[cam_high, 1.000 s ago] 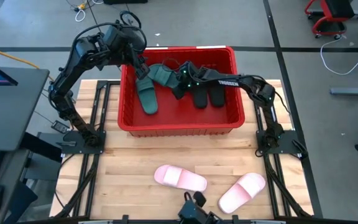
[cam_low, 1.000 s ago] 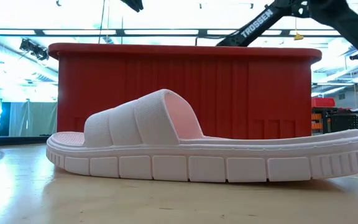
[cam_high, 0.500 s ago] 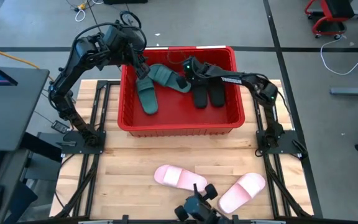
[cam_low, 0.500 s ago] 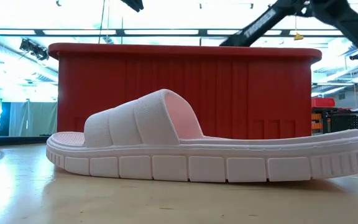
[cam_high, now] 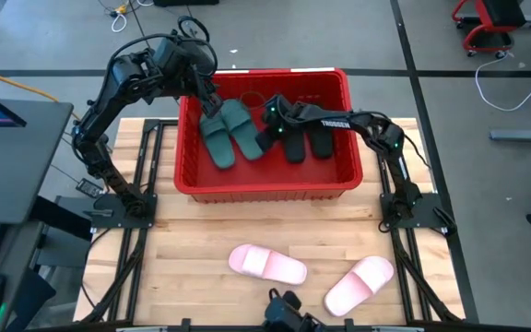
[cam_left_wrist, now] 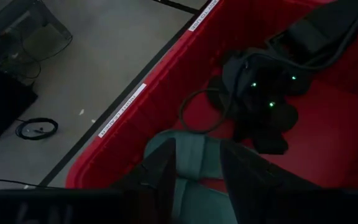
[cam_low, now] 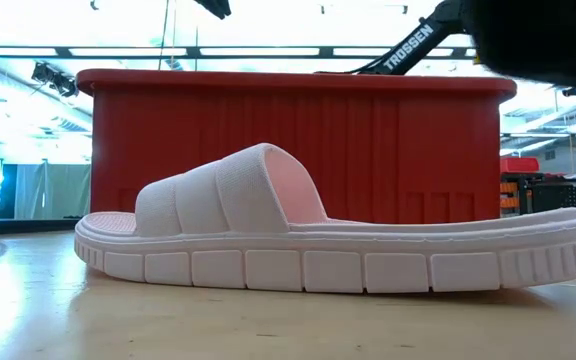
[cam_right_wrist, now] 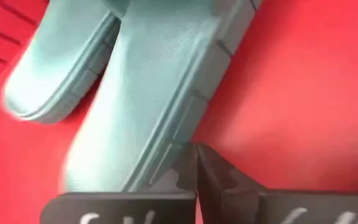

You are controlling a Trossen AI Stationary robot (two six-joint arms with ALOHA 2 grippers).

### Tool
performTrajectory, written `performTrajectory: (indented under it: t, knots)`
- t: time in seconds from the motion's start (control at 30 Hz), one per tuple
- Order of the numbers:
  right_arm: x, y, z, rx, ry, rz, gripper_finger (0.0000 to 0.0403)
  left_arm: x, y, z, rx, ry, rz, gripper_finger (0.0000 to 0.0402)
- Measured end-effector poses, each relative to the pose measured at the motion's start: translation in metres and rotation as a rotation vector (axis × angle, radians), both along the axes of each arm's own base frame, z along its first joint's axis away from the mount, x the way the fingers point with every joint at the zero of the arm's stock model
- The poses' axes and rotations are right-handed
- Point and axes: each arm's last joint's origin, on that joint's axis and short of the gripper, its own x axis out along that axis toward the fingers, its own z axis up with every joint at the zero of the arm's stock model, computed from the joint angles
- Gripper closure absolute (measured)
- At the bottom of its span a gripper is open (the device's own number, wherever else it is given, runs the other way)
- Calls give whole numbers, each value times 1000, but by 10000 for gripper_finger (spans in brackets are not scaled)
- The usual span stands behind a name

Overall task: Pick and place slides into bin
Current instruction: Put the green slide into the container, then put the left pink slide into the container

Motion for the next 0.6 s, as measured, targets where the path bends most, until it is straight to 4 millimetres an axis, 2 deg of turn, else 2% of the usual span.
performTrajectory:
  t: [0.13, 0.23, 0.37, 0.47, 0.6]
  knots:
    - [1, 7, 4, -17, 29, -4, 403, 0, 0, 0, -1, 0, 0, 267]
    - [-1, 15, 25, -109, 53, -55, 403, 0, 0, 0, -10, -11, 11, 267]
    - [-8, 32, 81, -350, 35, -94, 403, 1, -2, 0, -34, -37, 28, 268]
    - [-25, 52, 131, -460, -8, -77, 403, 4, -7, -1, -120, -87, -19, 274]
    - [-62, 98, 200, -476, -120, -1, 403, 14, -27, -2, -305, -168, -196, 285]
